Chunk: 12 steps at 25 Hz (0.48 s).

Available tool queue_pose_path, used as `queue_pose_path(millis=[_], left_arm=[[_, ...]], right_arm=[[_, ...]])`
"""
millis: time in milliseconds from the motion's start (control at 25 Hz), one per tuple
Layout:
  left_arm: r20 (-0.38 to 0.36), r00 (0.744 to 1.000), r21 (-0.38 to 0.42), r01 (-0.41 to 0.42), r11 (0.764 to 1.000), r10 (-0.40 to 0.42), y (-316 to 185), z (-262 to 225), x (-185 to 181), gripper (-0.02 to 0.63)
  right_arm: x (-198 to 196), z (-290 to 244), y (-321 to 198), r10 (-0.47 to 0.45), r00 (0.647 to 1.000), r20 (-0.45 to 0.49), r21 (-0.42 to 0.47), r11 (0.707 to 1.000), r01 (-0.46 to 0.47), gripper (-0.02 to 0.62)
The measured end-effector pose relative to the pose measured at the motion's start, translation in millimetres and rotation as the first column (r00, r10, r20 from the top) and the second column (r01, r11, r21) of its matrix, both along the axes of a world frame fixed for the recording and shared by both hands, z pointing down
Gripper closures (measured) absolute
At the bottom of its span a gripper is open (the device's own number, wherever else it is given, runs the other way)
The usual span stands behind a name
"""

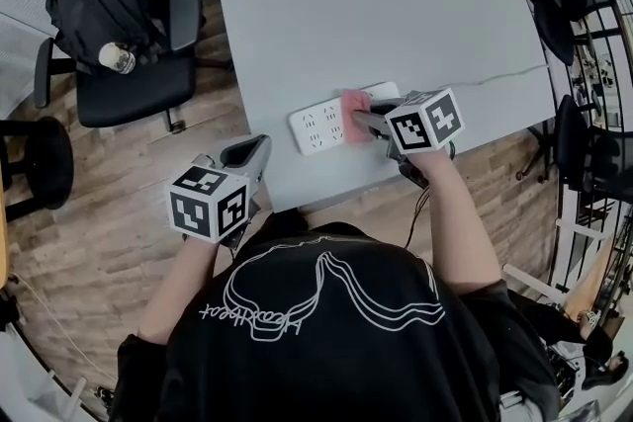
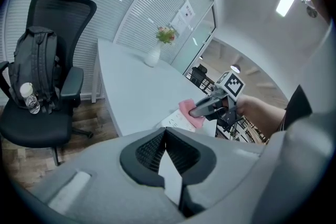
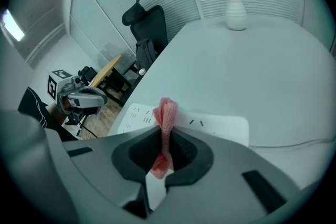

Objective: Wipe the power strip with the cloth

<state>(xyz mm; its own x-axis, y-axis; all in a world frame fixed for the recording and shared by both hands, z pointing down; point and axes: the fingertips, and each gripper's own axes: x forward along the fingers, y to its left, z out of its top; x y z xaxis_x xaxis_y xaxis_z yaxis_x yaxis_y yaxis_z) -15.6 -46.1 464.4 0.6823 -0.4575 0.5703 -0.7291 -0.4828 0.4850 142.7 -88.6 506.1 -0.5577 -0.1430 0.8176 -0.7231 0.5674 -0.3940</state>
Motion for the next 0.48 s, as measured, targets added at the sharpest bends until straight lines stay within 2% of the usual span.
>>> queue_pose_path(millis=[480], left_arm=[[-0.011,1.000,0.002,0.024,1.000,-0.024,-1,2,-10,0.594]], right_arm=[[45,0,-17,0.090,0.995,-0.032,-0.007,0.996,-0.090,0.555]])
